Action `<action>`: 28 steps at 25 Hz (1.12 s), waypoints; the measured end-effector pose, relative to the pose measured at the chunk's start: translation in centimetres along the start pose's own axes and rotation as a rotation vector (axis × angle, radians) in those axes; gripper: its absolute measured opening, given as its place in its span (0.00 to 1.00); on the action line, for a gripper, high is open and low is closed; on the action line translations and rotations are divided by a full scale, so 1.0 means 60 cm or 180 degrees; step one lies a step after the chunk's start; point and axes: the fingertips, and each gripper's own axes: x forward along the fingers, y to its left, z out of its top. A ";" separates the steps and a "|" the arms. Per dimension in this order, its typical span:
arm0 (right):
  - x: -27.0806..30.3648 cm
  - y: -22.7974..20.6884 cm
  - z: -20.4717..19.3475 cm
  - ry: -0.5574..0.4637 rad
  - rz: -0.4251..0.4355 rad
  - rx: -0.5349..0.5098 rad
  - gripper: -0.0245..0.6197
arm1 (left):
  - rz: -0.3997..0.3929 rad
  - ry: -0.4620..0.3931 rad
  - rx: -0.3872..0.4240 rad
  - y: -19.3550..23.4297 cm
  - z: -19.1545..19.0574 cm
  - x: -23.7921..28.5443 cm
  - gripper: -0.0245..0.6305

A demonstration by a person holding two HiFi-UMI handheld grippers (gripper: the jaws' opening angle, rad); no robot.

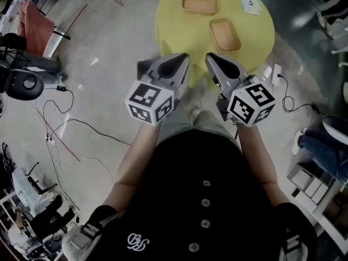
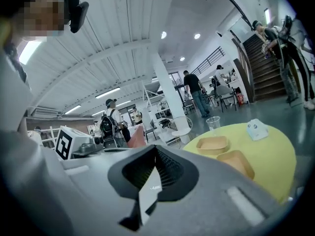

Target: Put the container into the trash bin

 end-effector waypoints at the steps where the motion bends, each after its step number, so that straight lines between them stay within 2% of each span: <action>1: -0.010 -0.002 0.000 0.0001 -0.0016 -0.0031 0.05 | -0.0022 -0.0016 -0.0007 -0.011 0.001 0.003 0.07; 12: -0.110 -0.040 -0.009 -0.0081 -0.0160 -0.0035 0.05 | -0.0224 -0.0002 0.0127 -0.117 -0.005 0.046 0.07; 17: -0.142 -0.045 -0.012 -0.0128 -0.0158 -0.0023 0.05 | -0.0233 0.0025 0.0045 -0.146 -0.023 0.047 0.07; 28: -0.174 -0.039 -0.039 -0.0038 -0.0139 -0.0006 0.05 | -0.0317 0.0110 0.0031 -0.182 -0.046 0.047 0.07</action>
